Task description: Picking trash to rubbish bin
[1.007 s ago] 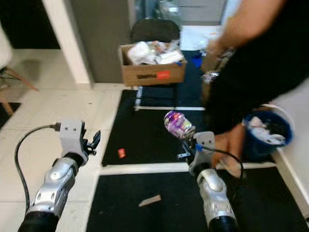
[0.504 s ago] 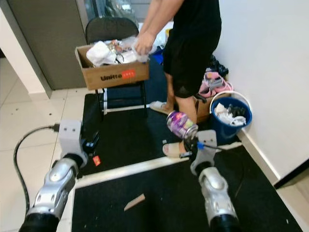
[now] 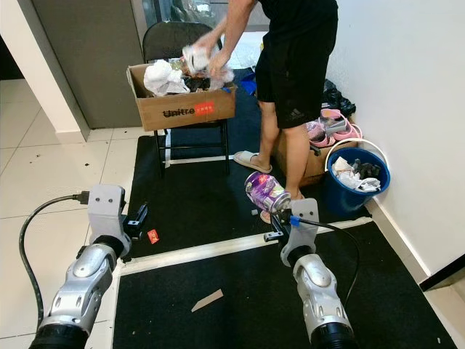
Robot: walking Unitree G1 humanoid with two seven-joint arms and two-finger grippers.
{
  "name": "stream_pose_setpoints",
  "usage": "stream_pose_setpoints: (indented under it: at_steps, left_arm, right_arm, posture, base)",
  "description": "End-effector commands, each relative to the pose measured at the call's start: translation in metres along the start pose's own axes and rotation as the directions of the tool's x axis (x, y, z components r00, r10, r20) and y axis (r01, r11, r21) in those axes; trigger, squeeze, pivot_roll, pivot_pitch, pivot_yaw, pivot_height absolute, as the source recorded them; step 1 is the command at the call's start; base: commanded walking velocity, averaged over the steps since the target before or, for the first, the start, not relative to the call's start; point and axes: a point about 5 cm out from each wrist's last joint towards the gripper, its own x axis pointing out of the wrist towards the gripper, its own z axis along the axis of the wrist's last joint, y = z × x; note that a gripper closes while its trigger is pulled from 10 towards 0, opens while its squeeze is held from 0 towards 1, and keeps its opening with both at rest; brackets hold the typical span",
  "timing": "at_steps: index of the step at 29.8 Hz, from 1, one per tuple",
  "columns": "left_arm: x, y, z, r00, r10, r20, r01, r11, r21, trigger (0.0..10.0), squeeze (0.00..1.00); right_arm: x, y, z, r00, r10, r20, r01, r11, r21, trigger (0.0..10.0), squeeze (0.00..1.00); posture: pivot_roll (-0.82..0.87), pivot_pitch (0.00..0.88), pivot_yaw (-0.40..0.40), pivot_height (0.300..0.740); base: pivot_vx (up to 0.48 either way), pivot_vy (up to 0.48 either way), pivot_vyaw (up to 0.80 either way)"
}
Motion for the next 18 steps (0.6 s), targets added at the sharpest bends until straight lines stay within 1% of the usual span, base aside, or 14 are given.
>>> stream_pose_setpoints:
  at_steps: [1, 8, 10, 17, 18]
  left_arm:
    - [-0.0005, 0.0010, -0.0029, 1.000, -0.007, -0.020, 0.008, 1.000, 0.017, 10.0, 0.00]
    - [0.0006, -0.0002, -0.0012, 1.000, -0.017, -0.015, 0.018, 1.000, 0.020, 10.0, 0.00]
    - [-0.0010, -0.0004, -0.0058, 0.999, -0.016, -0.028, 0.017, 1.000, 0.025, 10.0, 0.00]
    - [-0.0011, -0.0018, -0.0046, 0.999, -0.022, -0.025, 0.023, 0.999, 0.023, 10.0, 0.00]
    - [0.0002, -0.0014, -0.0045, 1.000, -0.014, -0.027, 0.015, 1.000, 0.020, 10.0, 0.00]
  right_arm:
    - [-0.0037, -0.0031, -0.0063, 1.000, -0.008, -0.030, 0.008, 1.000, 0.002, 10.0, 0.00]
    - [-0.0026, -0.0049, -0.0041, 1.000, -0.014, -0.023, 0.014, 1.000, 0.001, 10.0, 0.00]
    - [-0.0035, -0.0030, -0.0061, 0.999, -0.024, -0.022, 0.024, 1.000, 0.004, 10.0, 0.00]
    - [-0.0044, 0.0006, -0.0074, 1.000, -0.013, -0.021, 0.014, 1.000, 0.004, 10.0, 0.00]
    - [-0.0042, 0.0000, -0.0071, 1.000, -0.023, -0.017, 0.023, 1.000, 0.015, 10.0, 0.00]
  posture:
    - [-0.01, 0.061, -0.011, 0.740]
    - [-0.01, 0.066, -0.012, 0.740]
    - [-0.02, 0.065, -0.010, 0.740]
    - [-0.02, 0.068, -0.005, 0.740]
    - [-0.01, 0.061, -0.007, 0.740]
  base:
    - [0.000, 0.000, 0.00]
    - [0.000, 0.000, 0.00]
    - [0.000, 0.000, 0.00]
    - [0.000, 0.000, 0.00]
    - [0.000, 0.000, 0.00]
